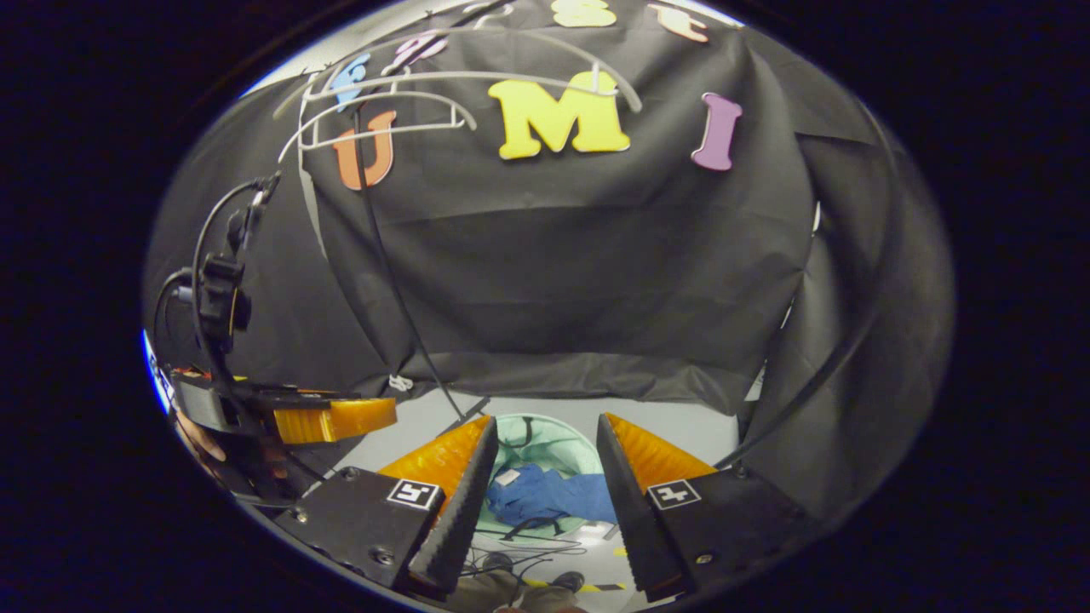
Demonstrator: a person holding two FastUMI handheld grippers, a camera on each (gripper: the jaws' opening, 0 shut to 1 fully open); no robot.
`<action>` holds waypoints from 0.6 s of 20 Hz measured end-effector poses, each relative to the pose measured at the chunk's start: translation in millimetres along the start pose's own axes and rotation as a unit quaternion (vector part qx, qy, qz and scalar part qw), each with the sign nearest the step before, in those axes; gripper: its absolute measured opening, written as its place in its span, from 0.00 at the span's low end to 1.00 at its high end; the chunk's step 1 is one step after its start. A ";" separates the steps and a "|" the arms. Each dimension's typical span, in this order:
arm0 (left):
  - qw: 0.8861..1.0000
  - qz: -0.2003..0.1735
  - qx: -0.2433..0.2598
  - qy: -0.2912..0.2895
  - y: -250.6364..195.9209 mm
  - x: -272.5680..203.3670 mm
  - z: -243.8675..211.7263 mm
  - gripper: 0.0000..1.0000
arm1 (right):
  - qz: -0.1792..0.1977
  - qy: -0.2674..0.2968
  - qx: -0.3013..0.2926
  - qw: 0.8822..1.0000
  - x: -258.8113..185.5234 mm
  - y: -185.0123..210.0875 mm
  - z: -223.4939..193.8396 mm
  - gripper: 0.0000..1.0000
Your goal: Grasp the clothes on the hanger with both hands and then place them into the laundry hamper below.
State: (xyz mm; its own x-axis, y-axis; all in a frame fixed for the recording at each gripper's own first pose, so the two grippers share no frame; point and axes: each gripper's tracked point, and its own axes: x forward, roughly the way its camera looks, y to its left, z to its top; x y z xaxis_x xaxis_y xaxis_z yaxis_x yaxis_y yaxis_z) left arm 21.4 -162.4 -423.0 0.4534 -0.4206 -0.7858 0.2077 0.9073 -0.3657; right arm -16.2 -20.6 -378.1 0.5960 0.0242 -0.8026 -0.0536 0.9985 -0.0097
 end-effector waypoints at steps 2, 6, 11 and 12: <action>1.000 0.008 0.015 -0.024 -4.8 -18.7 12.2 0.90 | -0.004 -0.033 0.002 0.999 -22.2 -11.8 24.5 0.75; 0.994 0.024 0.054 -0.088 -15.6 -62.4 49.6 0.90 | -0.014 -0.104 0.002 0.994 -65.4 -34.8 76.3 0.77; 0.979 0.037 0.090 -0.177 -34.3 -123.2 108.7 0.90 | -0.012 -0.184 -0.015 0.983 -121.6 -46.1 127.7 0.82; 0.975 0.038 0.095 -0.197 -36.1 -134.3 120.0 0.90 | -0.010 -0.199 -0.023 0.980 -130.4 -45.4 138.6 0.84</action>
State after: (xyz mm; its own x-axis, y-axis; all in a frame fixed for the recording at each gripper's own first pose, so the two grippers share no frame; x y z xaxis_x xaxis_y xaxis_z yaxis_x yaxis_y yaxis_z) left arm 57.0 -138.4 -244.4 0.7636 -0.3519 -0.5414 0.2998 0.9358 -0.1853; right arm 19.5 -62.3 -190.3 0.8621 0.0304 -0.5058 -0.0687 0.9960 -0.0571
